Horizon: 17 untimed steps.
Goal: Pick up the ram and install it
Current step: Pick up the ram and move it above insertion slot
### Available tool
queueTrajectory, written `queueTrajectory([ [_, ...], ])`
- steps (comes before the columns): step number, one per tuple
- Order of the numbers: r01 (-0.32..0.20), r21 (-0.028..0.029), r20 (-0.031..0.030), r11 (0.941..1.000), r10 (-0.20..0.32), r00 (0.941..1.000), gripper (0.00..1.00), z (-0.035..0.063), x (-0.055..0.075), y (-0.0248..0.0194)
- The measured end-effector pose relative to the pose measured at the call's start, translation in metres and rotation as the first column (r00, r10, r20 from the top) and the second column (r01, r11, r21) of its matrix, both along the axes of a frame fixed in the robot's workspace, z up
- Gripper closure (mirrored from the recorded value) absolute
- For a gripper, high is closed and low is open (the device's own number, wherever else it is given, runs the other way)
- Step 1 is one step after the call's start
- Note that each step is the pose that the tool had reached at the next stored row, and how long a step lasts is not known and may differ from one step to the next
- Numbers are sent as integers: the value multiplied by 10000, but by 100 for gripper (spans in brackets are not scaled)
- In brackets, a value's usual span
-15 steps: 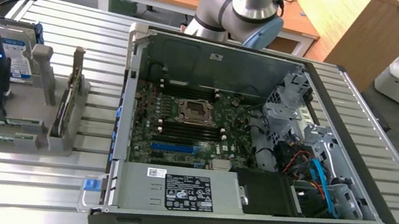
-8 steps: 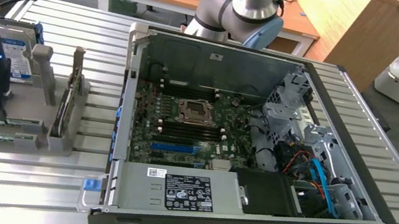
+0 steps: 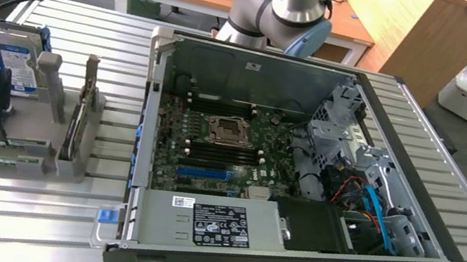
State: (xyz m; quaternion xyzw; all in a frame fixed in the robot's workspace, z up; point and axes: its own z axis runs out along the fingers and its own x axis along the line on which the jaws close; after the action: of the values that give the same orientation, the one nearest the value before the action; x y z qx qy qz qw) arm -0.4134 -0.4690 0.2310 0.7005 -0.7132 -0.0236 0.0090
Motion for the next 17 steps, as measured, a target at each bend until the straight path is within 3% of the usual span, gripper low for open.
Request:
queueTrajectory([
  [17, -2, -32, 0, 10000, 2, 10000, 69, -198, 0, -1],
])
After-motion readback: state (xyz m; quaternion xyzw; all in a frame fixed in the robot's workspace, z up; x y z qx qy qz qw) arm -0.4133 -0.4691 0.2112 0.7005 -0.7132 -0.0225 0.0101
